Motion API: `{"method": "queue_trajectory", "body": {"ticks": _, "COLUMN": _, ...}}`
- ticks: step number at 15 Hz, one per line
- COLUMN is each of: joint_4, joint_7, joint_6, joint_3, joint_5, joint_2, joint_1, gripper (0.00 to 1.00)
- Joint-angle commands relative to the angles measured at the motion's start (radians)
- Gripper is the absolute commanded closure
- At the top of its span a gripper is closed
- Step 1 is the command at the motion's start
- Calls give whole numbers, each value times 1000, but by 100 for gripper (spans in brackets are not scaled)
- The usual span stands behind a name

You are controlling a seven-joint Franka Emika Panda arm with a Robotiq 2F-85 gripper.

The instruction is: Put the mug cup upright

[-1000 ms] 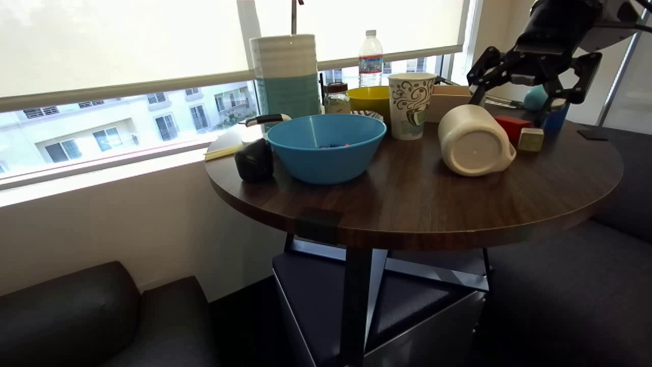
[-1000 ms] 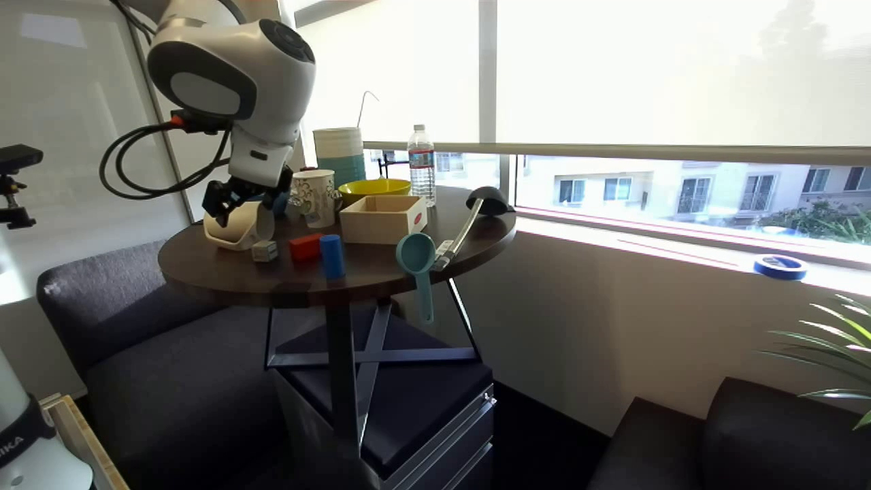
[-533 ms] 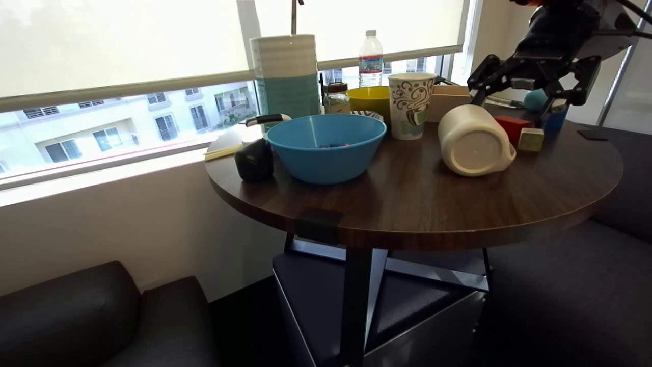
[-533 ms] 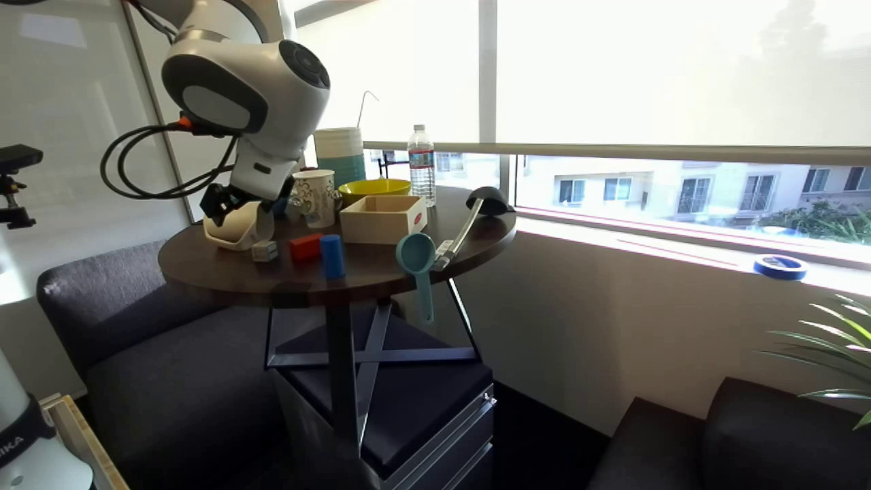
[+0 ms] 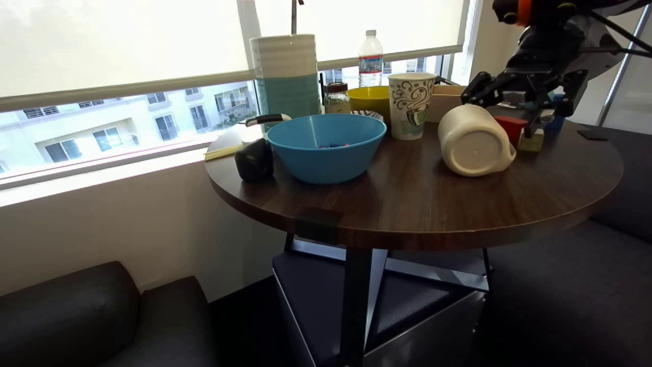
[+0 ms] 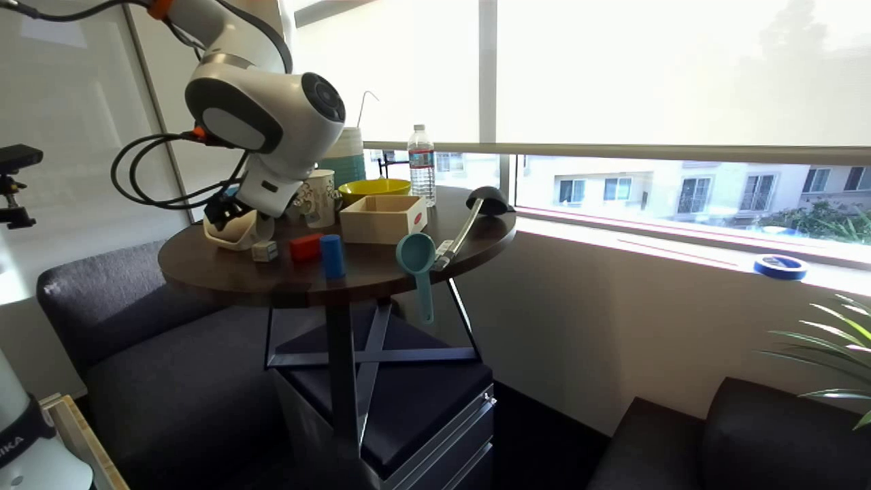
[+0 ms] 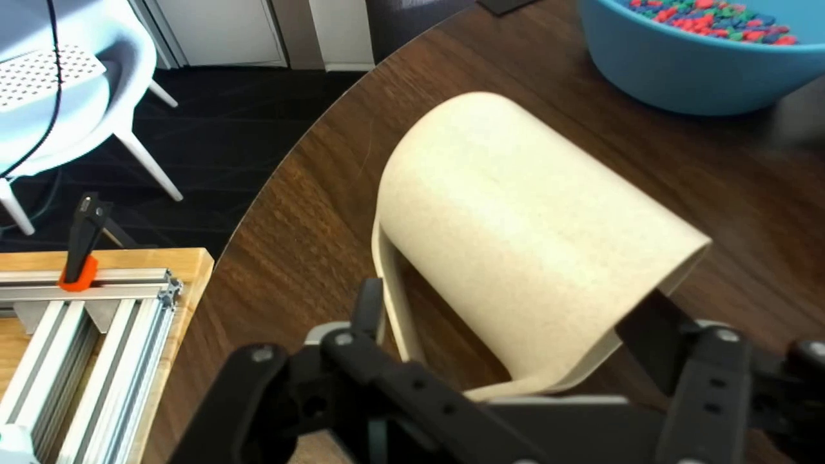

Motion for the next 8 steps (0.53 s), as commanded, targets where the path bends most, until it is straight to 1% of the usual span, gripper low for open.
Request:
{"method": "queue_trajectory", "body": {"ticks": 1, "joint_4": 36, "joint_7": -23, "joint_6": -39, "joint_3": 3, "joint_5": 40, "joint_2": 48, "joint_1": -14, "gripper": 37}}
{"method": "queue_trajectory", "body": {"ticks": 4, "joint_4": 47, "joint_7": -26, "joint_6": -46, "joint_3": 2, "joint_5": 42, "joint_2": 64, "joint_1": -14, "gripper": 61}}
{"method": "queue_trajectory", "body": {"ticks": 8, "joint_4": 53, "joint_7": -29, "joint_6": -46, "joint_3": 3, "joint_5": 39, "joint_2": 68, "joint_1": -15, "gripper": 88}}
